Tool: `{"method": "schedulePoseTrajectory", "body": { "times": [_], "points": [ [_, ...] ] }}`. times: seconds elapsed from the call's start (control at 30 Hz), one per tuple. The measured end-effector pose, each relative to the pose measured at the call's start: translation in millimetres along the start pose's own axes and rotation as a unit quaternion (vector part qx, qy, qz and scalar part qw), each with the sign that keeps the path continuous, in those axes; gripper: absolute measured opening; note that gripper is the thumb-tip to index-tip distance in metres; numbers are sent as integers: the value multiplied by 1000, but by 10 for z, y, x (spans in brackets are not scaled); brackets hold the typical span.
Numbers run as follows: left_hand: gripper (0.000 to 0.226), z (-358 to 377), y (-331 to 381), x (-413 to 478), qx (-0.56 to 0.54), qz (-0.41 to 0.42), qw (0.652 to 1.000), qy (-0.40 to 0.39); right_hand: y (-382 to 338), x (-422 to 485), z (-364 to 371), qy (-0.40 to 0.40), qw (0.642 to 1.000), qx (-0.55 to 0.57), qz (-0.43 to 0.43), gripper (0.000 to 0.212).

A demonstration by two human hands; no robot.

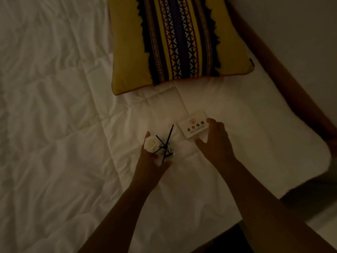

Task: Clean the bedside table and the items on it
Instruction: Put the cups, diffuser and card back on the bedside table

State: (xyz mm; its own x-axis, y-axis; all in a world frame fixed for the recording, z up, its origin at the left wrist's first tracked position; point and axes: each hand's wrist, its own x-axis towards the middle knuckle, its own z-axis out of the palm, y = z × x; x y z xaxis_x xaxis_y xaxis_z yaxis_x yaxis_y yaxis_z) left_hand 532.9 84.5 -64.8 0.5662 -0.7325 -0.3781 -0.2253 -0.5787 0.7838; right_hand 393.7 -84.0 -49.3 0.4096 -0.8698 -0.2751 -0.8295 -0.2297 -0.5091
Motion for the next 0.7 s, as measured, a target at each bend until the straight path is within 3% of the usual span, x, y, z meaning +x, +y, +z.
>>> {"method": "schedulePoseTrajectory", "body": {
  "times": [0.1,0.17,0.33,0.47,0.57,0.7],
  "points": [
    [88,54,-96,120,105,81,990,-44,-70,174,91,1,998,60,33,85],
    [80,98,-145,168,91,86,991,-56,-100,291,174,2,998,51,46,90],
    [38,212,-156,202,75,72,994,24,-153,320,297,10,995,2,102,97],
    [31,235,-28,256,52,34,998,32,-72,240,241,34,985,100,134,63],
    [44,191,102,264,39,-22,999,-2,108,60,101,30,971,191,141,36],
    [38,216,275,130,50,-27,998,-31,467,-351,-214,37,957,252,136,23]
  ]
}}
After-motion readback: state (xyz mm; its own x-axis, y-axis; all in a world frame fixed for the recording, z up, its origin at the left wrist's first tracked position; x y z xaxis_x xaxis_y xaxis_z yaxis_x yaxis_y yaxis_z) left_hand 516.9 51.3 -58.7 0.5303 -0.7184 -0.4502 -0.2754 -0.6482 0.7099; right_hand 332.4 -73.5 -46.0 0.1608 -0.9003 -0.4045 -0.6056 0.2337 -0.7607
